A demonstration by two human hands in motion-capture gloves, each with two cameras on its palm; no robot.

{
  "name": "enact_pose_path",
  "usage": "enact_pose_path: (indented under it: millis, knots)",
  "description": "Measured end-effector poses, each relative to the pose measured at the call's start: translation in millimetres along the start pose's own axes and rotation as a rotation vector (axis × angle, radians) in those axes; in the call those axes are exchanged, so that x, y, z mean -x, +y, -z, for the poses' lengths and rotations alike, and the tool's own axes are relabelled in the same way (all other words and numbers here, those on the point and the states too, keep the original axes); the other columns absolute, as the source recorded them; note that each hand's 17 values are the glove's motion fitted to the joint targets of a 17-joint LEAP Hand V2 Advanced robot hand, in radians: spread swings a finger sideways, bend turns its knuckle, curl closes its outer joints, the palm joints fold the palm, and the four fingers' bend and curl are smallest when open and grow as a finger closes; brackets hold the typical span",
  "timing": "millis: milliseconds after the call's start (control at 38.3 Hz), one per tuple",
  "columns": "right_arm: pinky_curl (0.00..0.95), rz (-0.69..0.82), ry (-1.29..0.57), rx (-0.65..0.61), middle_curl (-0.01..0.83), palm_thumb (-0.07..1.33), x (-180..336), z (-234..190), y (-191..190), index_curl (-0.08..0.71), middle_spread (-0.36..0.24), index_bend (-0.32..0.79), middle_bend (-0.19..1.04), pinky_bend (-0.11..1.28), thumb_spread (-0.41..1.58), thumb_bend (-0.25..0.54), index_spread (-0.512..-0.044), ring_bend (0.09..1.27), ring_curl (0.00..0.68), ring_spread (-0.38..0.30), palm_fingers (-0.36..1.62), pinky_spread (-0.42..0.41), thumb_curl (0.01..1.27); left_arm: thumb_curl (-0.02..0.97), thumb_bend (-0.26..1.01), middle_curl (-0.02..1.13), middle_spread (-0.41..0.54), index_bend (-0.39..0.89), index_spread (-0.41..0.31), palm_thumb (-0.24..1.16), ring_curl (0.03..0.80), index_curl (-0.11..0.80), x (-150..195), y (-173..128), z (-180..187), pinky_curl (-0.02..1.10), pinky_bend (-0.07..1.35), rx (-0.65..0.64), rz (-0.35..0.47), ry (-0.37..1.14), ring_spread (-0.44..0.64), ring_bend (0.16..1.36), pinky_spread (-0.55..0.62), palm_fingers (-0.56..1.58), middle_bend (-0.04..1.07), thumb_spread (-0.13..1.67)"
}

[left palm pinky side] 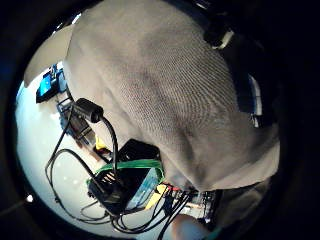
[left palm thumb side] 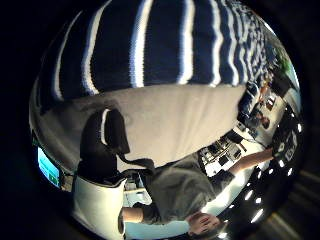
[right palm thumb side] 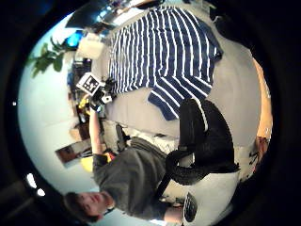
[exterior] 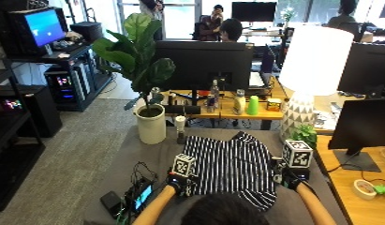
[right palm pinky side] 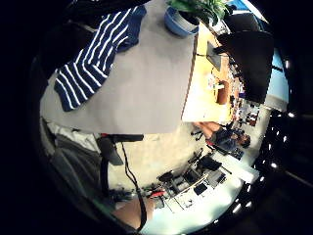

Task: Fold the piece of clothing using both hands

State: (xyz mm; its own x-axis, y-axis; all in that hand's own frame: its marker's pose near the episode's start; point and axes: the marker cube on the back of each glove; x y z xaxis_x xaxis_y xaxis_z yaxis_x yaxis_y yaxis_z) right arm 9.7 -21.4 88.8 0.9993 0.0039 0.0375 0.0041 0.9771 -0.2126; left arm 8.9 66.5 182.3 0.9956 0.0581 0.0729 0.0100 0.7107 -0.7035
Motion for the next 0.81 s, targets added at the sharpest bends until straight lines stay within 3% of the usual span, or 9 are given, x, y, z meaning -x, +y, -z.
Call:
enact_pose_path:
  millis: [157, 235, 261, 287, 523, 601, 653, 732, 810]
  knots:
    - [0.323, 0.019, 0.001, 0.013, 0.327, 0.63, 1.1, -10.2, -5.7, 0.282, 0.000, 0.14, 0.18, 0.37, 1.27, 0.141, -0.297, 0.37, 0.314, 0.050, 0.52, 0.213, 0.33, 0.320, 0.12, 0.18, 0.124, 0.17, -0.106, 0.52, 0.306, 0.280, -1.0, -9.4, 7.7, 0.36, 0.67, -0.181, 0.021, -0.069, 0.23, 0.59, 0.11, 0.20, 0.16, 1.12]
    - [0.326, 0.027, -0.003, 0.023, 0.332, 0.64, 4.8, -17.5, -7.2, 0.283, 0.000, 0.14, 0.19, 0.37, 1.28, 0.129, -0.296, 0.37, 0.316, 0.048, 0.53, 0.212, 0.33, 0.347, 0.15, 0.18, 0.014, 0.18, -0.144, 0.59, 0.292, 0.289, -1.1, -18.4, 13.3, 0.36, 0.78, -0.326, 0.027, -0.110, 0.09, 0.59, -0.10, 0.57, 0.16, 1.15]
    - [0.327, 0.032, -0.006, 0.029, 0.334, 0.64, 6.3, -21.3, -8.5, 0.283, 0.000, 0.14, 0.19, 0.37, 1.28, 0.125, -0.296, 0.37, 0.317, 0.047, 0.53, 0.212, 0.33, 0.352, 0.15, 0.18, 0.000, 0.17, -0.149, 0.59, 0.283, 0.288, -1.6, -20.3, 14.9, 0.35, 0.77, -0.362, 0.032, -0.122, 0.07, 0.58, -0.12, 0.58, 0.14, 1.15]
    - [0.328, 0.039, -0.008, 0.036, 0.334, 0.64, 7.9, -25.9, -10.3, 0.283, 0.000, 0.14, 0.19, 0.37, 1.28, 0.121, -0.296, 0.37, 0.320, 0.047, 0.53, 0.212, 0.34, 0.369, 0.16, 0.21, -0.055, 0.22, -0.167, 0.64, 0.293, 0.311, -2.4, -22.4, 17.1, 0.36, 0.77, -0.399, 0.032, -0.133, -0.01, 0.58, -0.19, 0.76, 0.21, 1.14]
    - [0.342, 0.107, -0.019, 0.254, 0.344, 0.66, 37.5, -100.4, -23.4, 0.271, 0.000, 0.10, 0.19, 0.39, 1.27, 0.080, -0.297, 0.39, 0.335, 0.045, 0.51, 0.213, 0.35, 0.451, 0.18, 0.33, -0.228, 0.16, -0.236, 0.80, 0.341, 0.354, 0.6, -32.6, 49.4, 0.37, 0.69, -0.534, 0.068, -0.106, -0.27, 0.55, -0.39, 1.17, 0.32, 1.06]
    - [0.360, 0.118, 0.046, 0.336, 0.345, 0.65, 45.0, -136.6, -31.0, 0.249, 0.007, 0.06, 0.18, 0.45, 1.24, 0.055, -0.298, 0.41, 0.346, 0.063, 0.47, 0.227, 0.35, 0.469, 0.18, 0.36, -0.256, 0.13, -0.245, 0.82, 0.367, 0.352, 3.2, -32.1, 58.5, 0.38, 0.68, -0.553, 0.084, -0.115, -0.31, 0.59, -0.41, 1.21, 0.32, 1.08]
    - [0.409, 0.112, 0.094, 0.362, 0.316, 0.61, 48.8, -155.8, -35.9, 0.202, 0.044, -0.05, 0.09, 0.63, 1.20, 0.014, -0.284, 0.45, 0.358, 0.119, 0.35, 0.248, 0.34, 0.479, 0.19, 0.38, -0.267, 0.12, -0.249, 0.84, 0.382, 0.350, 2.0, -29.8, 60.4, 0.38, 0.68, -0.527, 0.073, -0.115, -0.32, 0.61, -0.42, 1.22, 0.34, 1.12]
    - [0.440, 0.090, 0.132, 0.350, 0.296, 0.60, 50.2, -174.4, -47.4, 0.161, 0.074, -0.05, 0.10, 0.76, 1.17, -0.012, -0.275, 0.52, 0.377, 0.156, 0.24, 0.257, 0.34, 0.484, 0.22, 0.40, -0.279, 0.10, -0.248, 0.85, 0.405, 0.343, 0.4, -28.7, 62.6, 0.39, 0.69, -0.504, 0.064, -0.115, -0.34, 0.66, -0.43, 1.25, 0.37, 1.23]
    - [0.459, 0.084, 0.137, 0.295, 0.277, 0.60, 51.8, -177.9, -55.4, 0.125, 0.097, -0.03, 0.11, 0.86, 1.15, -0.021, -0.272, 0.57, 0.384, 0.179, 0.18, 0.262, 0.34, 0.487, 0.25, 0.43, -0.283, 0.10, -0.244, 0.83, 0.425, 0.336, 11.7, -25.9, 65.9, 0.41, 0.71, -0.501, 0.152, -0.191, -0.35, 0.69, -0.43, 1.25, 0.40, 1.36]
